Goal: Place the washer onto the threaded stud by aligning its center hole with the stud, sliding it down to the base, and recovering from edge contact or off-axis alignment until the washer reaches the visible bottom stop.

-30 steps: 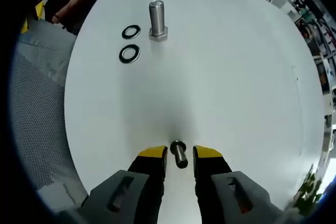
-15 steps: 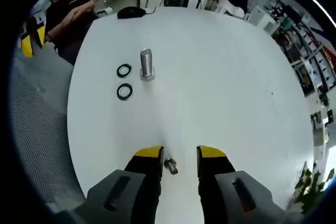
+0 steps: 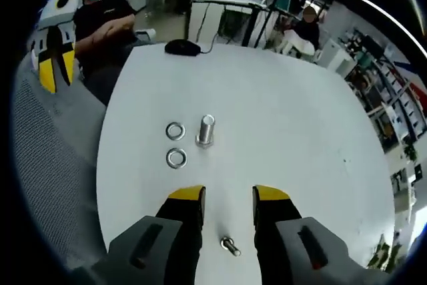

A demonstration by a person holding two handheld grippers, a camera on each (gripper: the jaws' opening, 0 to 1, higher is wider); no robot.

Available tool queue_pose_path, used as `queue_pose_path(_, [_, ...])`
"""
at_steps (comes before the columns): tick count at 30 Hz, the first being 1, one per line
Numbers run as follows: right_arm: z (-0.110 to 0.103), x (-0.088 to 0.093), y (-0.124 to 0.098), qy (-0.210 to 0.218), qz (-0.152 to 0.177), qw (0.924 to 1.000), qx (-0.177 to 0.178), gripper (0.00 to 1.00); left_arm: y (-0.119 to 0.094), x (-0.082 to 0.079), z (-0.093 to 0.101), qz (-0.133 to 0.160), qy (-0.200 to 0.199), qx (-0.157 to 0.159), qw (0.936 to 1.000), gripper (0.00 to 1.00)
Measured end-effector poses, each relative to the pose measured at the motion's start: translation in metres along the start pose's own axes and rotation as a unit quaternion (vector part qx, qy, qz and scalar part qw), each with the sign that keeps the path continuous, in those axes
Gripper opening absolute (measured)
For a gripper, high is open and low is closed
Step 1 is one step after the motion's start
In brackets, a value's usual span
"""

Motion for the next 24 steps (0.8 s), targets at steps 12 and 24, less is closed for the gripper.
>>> queue_pose_path(12, [-0.035,-0.006,0.039,-0.017,-0.013,0.9982,-0.057,0.3,0.0,0.0,0.0,-0.001,-0.001,0.0,1.0,0.1])
queue_pose_path(24, [-0.06,0.006,0.07,-0.021,-0.053,0.9941,-0.093,0.3,0.0,0.001,0.0,-0.001,-0.001,0.0,1.0,0.1])
Point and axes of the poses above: the point that each gripper's makers call its tool centre point, and the gripper's own axes: y roughly forward along the fingers, z roughly to its right, x roughly out of its underside, the point moved 1 cm from there along -y, roughly backward along the fingers, and after that the axes turned 12 degrees about z, right-handed, at the moved point
